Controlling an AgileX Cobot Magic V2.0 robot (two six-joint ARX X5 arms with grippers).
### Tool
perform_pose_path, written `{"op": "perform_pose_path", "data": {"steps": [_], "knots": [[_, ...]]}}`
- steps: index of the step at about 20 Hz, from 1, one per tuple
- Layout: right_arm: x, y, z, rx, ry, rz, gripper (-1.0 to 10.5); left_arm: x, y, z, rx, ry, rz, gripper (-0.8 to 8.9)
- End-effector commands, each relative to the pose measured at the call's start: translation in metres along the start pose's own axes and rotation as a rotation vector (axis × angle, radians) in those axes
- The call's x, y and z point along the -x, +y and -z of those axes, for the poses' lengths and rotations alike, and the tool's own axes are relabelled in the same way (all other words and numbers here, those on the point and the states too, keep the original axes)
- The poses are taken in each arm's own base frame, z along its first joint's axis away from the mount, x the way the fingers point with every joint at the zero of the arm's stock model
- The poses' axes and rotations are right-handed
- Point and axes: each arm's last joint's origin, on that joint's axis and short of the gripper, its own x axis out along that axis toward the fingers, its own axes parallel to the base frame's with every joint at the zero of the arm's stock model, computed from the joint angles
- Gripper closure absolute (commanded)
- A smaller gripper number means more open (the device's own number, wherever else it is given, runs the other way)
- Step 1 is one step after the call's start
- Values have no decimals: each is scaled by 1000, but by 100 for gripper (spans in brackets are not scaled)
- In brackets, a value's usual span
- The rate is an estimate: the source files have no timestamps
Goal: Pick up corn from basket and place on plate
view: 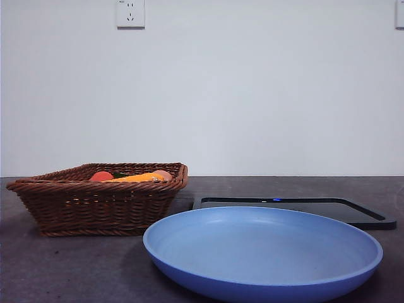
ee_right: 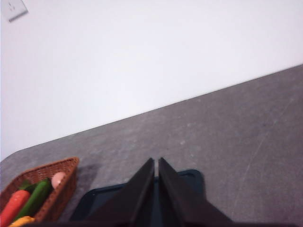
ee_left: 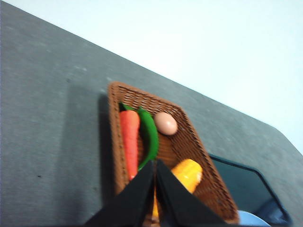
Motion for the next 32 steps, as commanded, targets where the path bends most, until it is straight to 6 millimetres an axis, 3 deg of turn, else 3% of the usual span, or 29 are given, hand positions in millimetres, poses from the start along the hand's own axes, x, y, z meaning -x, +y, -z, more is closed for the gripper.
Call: {"op": "perform_pose_path", "data": {"steps": [1, 11, 23, 25, 28, 29, 32], "knots": [[2, 7, -14, 41, 43, 17, 943, 4, -11, -15, -17, 25, 43, 806], [-9, 21, -43, 116, 446, -28, 943, 0, -31, -47, -124, 336, 112, 806], [-44, 33, -61, 109, 856, -111, 943, -16, -37, -53, -130, 562, 181, 797], [-51, 33, -58, 101, 892, -116, 900, -16, -37, -54, -132, 558, 182, 696], [-59, 32, -53, 81, 933, -114, 643, -17, -37, -54, -134, 550, 184, 428], [-61, 31, -51, 71, 949, -113, 596, -17, -37, -55, -135, 547, 185, 391], [-69, 31, -45, 58, 993, -116, 592, -18, -37, -55, -134, 549, 184, 388]]}}
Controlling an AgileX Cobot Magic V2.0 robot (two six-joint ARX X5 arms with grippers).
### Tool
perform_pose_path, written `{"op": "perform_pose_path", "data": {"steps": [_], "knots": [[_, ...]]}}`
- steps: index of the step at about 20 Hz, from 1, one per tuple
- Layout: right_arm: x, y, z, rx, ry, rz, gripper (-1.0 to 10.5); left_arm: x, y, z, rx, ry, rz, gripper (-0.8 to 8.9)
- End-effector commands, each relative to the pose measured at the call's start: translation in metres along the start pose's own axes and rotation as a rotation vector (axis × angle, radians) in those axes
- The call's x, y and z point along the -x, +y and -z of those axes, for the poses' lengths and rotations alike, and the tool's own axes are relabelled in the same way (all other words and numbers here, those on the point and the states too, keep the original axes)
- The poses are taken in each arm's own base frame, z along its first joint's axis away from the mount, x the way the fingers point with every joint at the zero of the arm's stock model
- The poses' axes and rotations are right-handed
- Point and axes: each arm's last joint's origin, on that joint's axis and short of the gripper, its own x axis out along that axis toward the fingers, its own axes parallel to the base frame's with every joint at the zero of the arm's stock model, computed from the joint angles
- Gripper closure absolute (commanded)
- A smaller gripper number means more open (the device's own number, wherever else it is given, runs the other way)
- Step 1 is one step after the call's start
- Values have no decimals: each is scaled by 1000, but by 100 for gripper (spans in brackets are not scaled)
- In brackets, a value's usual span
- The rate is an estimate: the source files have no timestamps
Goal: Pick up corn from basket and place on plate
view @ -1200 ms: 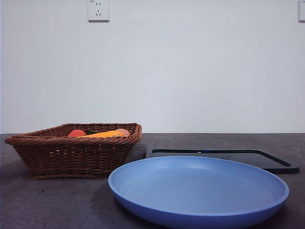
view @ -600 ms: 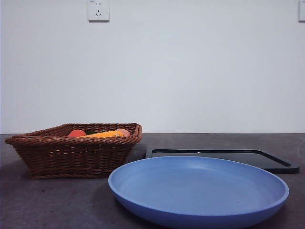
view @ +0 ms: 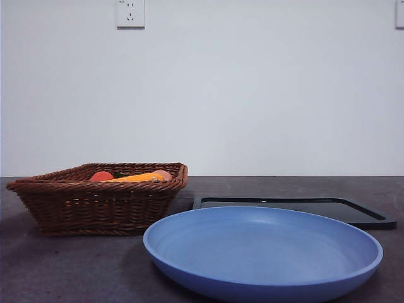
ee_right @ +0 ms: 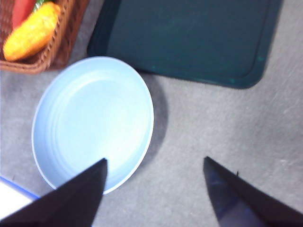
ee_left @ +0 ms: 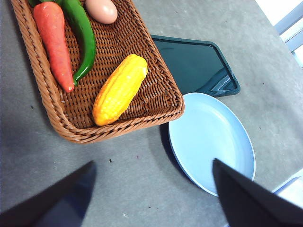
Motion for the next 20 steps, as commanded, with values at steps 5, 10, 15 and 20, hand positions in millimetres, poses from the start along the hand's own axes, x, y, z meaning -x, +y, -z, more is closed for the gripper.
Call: {"op": "perform_pose_path", "data": {"steps": [5, 10, 15, 20], "knots": [[-26, 0, -18, 13, 53, -38, 593, 0, -1, -5, -7, -7, 7, 388], [-66, -1, -29, 32, 147, -70, 595, 0, -1, -5, -7, -7, 7, 388], [-109, -3, -32, 45, 247, -91, 597, 0, -1, -5, -7, -7, 7, 388], [-145, -3, -28, 59, 329, -103, 615, 0, -1, -5, -7, -7, 7, 388]]}}
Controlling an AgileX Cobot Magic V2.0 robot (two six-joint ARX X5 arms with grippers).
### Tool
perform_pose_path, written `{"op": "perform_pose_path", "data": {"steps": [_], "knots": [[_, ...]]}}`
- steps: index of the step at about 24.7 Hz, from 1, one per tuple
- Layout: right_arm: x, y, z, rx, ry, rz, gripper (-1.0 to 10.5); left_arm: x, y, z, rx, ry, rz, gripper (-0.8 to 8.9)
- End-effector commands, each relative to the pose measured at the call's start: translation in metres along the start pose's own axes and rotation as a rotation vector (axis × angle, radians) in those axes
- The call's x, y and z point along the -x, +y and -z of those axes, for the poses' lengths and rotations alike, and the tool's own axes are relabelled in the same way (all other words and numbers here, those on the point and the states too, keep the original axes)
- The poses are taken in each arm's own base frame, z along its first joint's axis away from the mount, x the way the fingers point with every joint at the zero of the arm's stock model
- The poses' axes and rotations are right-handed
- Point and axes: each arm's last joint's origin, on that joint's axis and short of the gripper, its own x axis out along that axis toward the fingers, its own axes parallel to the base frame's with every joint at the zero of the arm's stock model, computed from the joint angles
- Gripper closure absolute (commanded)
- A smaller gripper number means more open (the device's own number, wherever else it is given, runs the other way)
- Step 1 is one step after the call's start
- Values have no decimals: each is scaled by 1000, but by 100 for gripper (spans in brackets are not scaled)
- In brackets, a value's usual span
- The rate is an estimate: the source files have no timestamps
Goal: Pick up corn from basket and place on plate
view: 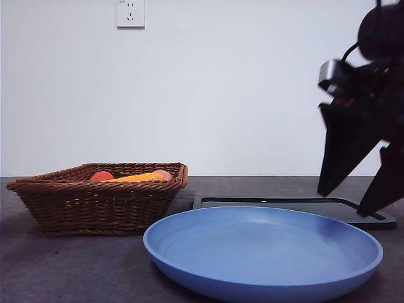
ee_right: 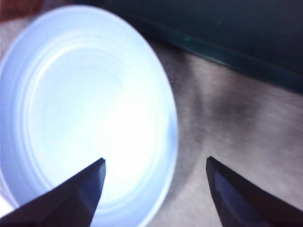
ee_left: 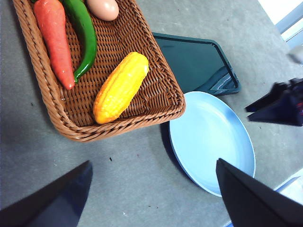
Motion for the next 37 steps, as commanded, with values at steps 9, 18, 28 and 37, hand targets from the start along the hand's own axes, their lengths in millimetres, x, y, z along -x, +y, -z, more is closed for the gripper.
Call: {"op": "perform_pose_path", "data": {"steps": [9, 18, 28, 37], "knots": [[-32, -6, -6, -2, 78, 32, 828, 2, -2, -5, -18, -16, 9, 388], [-36, -8, -7, -12, 78, 42, 945, 2, -2, -5, -18, -16, 8, 389], [-12, -2, -7, -39, 54, 20, 945, -8, -3, -18, -43, 34, 27, 389], [45, 22, -9, 3, -43, 22, 945, -38, -13, -57, -221, 96, -32, 388]]}}
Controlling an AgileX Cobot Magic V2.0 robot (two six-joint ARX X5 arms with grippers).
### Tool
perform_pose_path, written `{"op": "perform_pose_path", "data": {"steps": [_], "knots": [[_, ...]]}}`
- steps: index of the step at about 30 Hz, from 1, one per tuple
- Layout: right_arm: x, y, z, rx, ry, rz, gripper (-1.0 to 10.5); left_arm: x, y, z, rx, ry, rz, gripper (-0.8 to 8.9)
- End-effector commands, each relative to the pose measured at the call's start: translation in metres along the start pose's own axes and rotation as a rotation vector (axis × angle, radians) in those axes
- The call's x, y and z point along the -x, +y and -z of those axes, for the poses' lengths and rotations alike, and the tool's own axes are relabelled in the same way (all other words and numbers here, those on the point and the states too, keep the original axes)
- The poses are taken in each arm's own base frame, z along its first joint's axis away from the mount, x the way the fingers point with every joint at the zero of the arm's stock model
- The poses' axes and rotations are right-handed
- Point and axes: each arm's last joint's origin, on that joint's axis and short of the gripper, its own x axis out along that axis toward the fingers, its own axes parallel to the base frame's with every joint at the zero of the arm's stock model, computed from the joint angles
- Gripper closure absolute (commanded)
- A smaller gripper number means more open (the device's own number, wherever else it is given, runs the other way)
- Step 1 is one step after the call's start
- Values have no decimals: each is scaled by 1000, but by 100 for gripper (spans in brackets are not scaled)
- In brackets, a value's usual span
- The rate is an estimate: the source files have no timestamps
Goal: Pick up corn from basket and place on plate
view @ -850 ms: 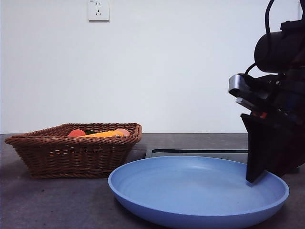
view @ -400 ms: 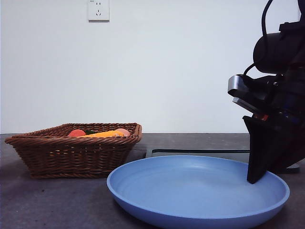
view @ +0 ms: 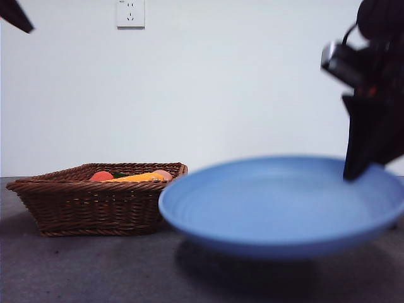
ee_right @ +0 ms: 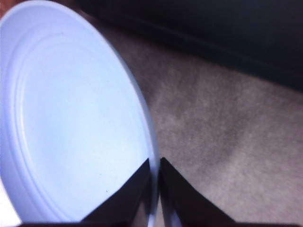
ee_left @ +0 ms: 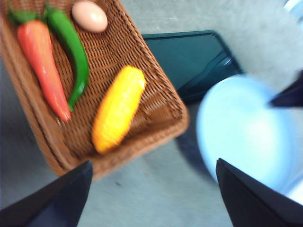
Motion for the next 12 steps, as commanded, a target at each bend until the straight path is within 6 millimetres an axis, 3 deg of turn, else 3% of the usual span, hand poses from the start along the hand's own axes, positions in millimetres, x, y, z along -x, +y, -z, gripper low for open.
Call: {"op": "perform_pose_path", "data": {"steps": [1, 7, 12], "knots": [[15, 8, -4, 33, -39, -11, 945, -13, -2, -15, -101, 32, -30, 388], [56, 19, -4, 51, -149, -4, 945, -67, -10, -47, -290, 158, -128, 388], [75, 18, -3, 38, -209, 12, 945, -122, -12, -67, -401, 265, -139, 388]]}}
